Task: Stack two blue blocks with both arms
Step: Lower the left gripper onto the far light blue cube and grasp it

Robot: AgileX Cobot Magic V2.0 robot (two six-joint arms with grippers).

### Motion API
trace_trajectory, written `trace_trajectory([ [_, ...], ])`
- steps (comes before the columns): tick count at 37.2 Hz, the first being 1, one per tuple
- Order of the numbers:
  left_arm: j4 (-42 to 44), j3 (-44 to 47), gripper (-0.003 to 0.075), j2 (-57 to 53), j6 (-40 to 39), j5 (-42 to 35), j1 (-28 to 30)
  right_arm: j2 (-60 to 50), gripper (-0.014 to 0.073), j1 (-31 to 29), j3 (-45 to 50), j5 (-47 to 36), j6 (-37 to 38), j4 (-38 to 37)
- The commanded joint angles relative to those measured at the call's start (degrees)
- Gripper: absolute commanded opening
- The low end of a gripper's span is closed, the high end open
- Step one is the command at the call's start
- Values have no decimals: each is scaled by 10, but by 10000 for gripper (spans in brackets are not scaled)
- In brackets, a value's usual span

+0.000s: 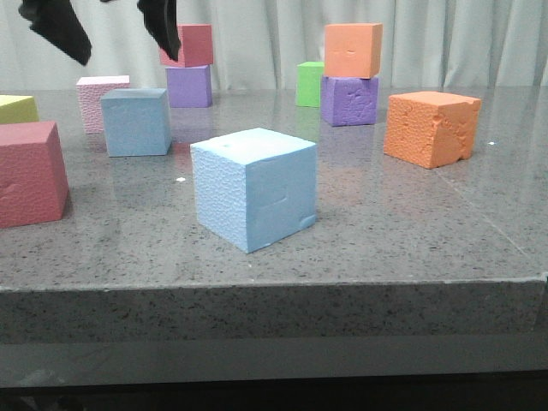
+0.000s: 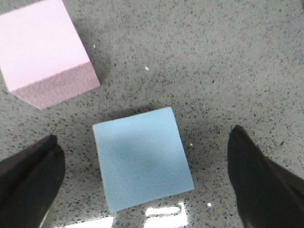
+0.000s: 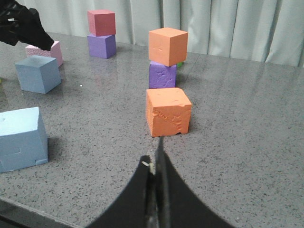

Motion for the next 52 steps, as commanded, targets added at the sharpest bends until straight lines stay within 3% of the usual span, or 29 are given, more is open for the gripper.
trace_trajectory([
  [1,-9,-21,673,-14,-7,-25,0,7,-68,-4,-11,-63,2,-6],
  [20,-14,-21,666,20,-7,-41,0,7,-68,-4,-11,-66,2,-6],
  [39,-14,-21,353,20,-7,-41,0,7,-68,-4,-11,-66,2,-6],
  [52,-14,-87,315,11,-3,21,0,7,-68,-4,-11,-66,2,-6],
])
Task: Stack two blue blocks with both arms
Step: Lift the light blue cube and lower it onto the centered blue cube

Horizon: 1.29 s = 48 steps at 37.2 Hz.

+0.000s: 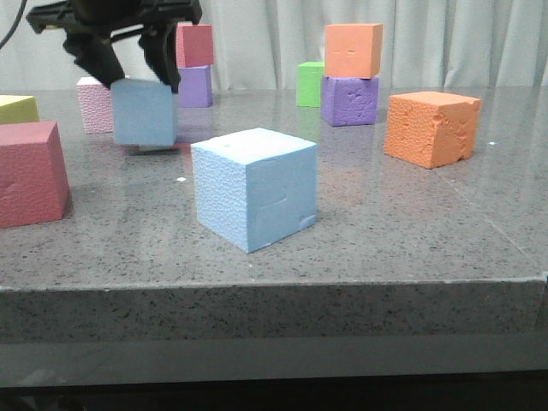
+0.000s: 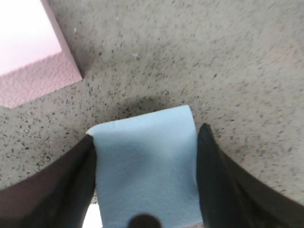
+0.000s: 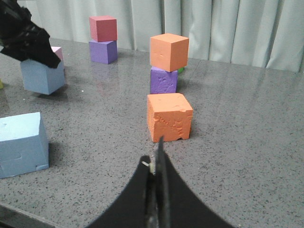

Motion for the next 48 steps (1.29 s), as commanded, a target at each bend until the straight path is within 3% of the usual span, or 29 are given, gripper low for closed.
trace_trajectory([
  [1,-3,-49,315,-40,2,9,-1,7,-68,-4,-15,-49,2,-6],
  [8,-3,-91,315,-61,17,64,-15,7,-68,-4,-15,-50,2,-6],
  [18,12,-89,315,-120,36,68,-59,7,-68,-4,-15,-50,2,-6],
  [34,8,80,315,-259,43,39,-183,7,-68,-4,-15,-50,2,-4],
  [48,-21,148,315,-262,43,-21,-249,7,-68,-4,-15,-49,2,3],
])
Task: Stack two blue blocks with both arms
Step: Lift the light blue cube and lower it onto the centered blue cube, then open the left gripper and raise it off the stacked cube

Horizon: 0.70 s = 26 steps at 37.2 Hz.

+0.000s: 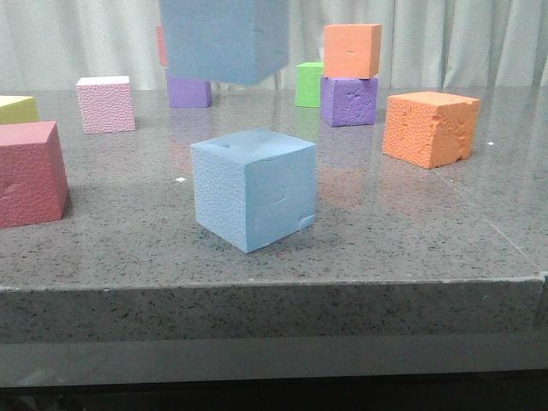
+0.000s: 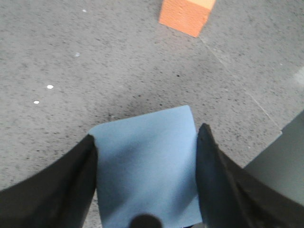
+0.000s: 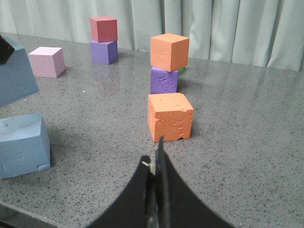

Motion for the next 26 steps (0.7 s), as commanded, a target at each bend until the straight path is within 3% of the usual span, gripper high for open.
trace_trajectory([
  [1,-16,-5,315,-22,-1,-47,-8,7,-68,-4,-15,-49,2,0],
  [26,-38,36,317,3,-3,-87,-8,7,-68,-4,-15,-49,2,0],
])
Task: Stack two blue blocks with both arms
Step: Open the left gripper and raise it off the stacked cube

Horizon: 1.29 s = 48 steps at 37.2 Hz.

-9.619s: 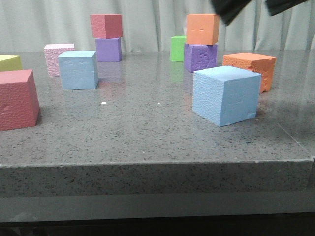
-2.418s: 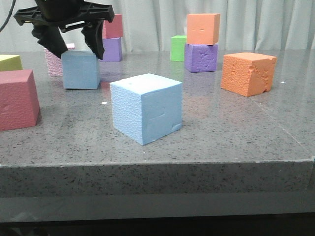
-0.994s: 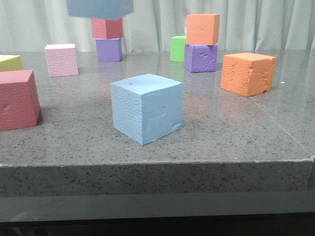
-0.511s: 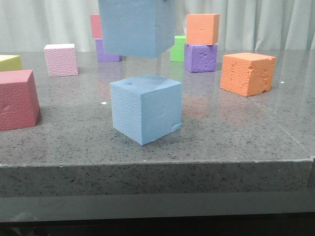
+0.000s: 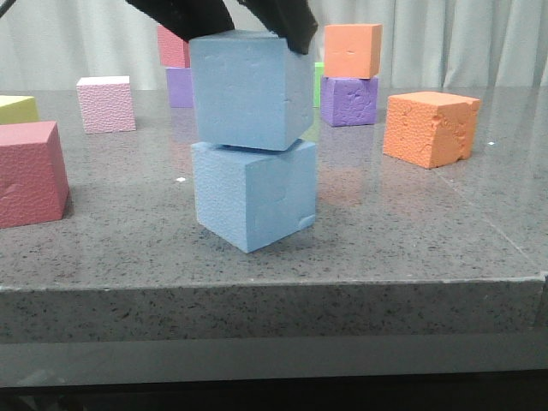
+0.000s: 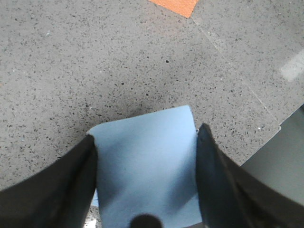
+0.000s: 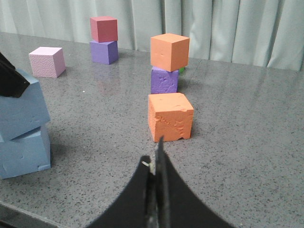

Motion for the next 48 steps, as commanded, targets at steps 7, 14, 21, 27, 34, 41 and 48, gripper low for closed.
trace_trajectory([
  [7,-7,-15,317,-4,-3,-19,-5,7,-68,-4,-15,-49,2,0],
  [14,-10,-15,318,11,-3,-17,-5,7,-68,-4,-15,-49,2,0],
  [21,-10,-15,462,13,-3,-17,-5,7,-68,-4,-15,-49,2,0],
  [27,-10,-15,593,11,-3,-16,-5,7,-68,-4,-15,-49,2,0],
  [34,-8,-16,592,-8,-3,-16,-5,7,-68,-4,-15,-47,2,0],
  [41,-6,-16,592,-27,-3,-16,-5,7,-68,-4,-15,-46,2,0],
  [48,14,-17,592,-38,-3,-17,-5,7,-68,-4,-15,-45,2,0],
])
